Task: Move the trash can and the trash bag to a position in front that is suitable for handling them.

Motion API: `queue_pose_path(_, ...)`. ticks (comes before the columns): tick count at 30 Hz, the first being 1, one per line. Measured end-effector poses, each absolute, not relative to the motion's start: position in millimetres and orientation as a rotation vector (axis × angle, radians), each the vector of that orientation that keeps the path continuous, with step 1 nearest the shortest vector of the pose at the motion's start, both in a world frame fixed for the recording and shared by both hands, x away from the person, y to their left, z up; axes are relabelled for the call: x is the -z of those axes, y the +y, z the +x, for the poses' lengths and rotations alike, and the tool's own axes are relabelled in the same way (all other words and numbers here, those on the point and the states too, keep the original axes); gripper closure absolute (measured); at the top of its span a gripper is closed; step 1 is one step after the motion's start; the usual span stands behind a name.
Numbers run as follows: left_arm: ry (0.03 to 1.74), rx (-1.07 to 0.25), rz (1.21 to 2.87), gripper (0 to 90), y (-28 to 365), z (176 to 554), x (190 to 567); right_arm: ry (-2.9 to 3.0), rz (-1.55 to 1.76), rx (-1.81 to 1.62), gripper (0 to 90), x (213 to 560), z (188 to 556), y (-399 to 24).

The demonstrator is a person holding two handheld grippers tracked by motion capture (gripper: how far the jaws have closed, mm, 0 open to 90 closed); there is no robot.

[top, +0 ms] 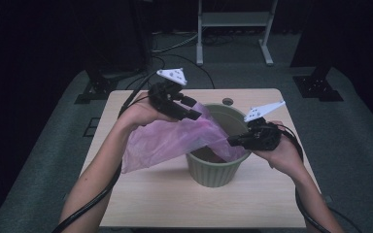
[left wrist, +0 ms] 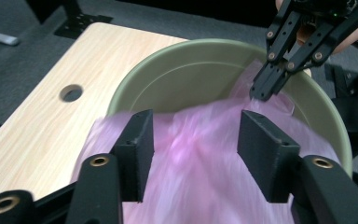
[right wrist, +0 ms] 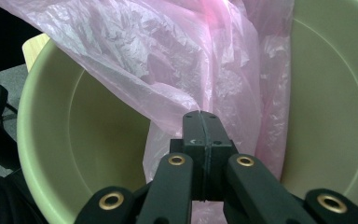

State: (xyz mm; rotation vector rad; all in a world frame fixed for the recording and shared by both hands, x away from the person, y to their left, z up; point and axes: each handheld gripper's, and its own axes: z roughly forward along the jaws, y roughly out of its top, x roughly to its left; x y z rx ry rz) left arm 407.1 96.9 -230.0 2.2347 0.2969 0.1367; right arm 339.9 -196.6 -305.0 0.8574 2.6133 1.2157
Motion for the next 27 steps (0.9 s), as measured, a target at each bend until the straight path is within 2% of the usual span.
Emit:
queue_pose_path(4,0.34,-0.154,2.204,43.7,124,401,233,2.627,0.856,-1.192,89.8,303,340,-194)
queue_pose_path(12,0.371,-0.165,2.176,42.7,154,391,240,2.686,0.818,-1.126,78.4,300,346,-179)
queue_pose_path(17,0.385,-0.171,2.143,42.0,175,386,242,2.734,0.774,-1.116,67.3,295,349,-169)
queue_pose_path(27,0.426,-0.19,2.123,41.2,214,375,250,2.729,0.73,-1.125,57.3,269,351,-166)
